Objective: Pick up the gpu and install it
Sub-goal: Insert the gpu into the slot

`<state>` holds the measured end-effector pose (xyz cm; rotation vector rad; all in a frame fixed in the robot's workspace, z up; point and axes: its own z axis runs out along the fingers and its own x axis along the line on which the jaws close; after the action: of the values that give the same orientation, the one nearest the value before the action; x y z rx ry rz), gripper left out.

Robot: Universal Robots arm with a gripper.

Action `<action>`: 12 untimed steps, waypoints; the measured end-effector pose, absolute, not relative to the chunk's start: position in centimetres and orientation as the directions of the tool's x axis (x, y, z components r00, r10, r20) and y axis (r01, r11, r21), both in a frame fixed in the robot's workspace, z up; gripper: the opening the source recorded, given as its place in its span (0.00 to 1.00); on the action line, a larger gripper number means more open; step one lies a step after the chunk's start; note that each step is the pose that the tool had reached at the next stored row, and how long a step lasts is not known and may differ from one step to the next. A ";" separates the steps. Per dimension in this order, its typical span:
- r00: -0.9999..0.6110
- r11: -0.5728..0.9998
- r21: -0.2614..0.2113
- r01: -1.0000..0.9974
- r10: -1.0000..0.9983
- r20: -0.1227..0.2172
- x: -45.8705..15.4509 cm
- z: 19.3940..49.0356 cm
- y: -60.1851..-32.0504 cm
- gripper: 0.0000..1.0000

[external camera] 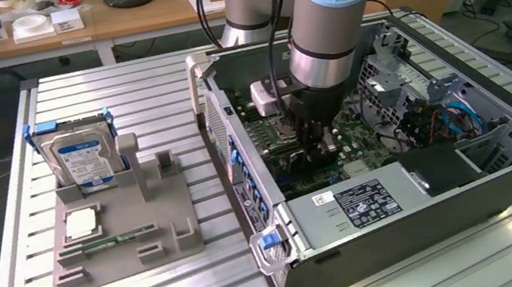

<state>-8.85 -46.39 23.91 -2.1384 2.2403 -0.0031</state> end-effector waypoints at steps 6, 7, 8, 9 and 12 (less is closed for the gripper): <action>-0.046 0.047 -0.032 -0.998 -0.998 -0.030 -9.0 23.9 -46.4 0.27; -0.046 0.047 -0.032 -0.998 -0.998 -0.030 -9.0 23.8 -46.4 0.27; -0.046 0.047 -0.032 -0.998 -0.998 -0.030 -9.0 23.8 -46.4 0.27; -0.046 0.047 -0.032 -0.998 -0.998 -0.030 -9.0 23.8 -46.4 0.27; -0.046 0.047 -0.032 -0.998 -0.998 -0.030 -9.0 23.7 -46.4 0.27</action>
<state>-9.02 -46.40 23.66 -2.1389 2.2408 -0.0035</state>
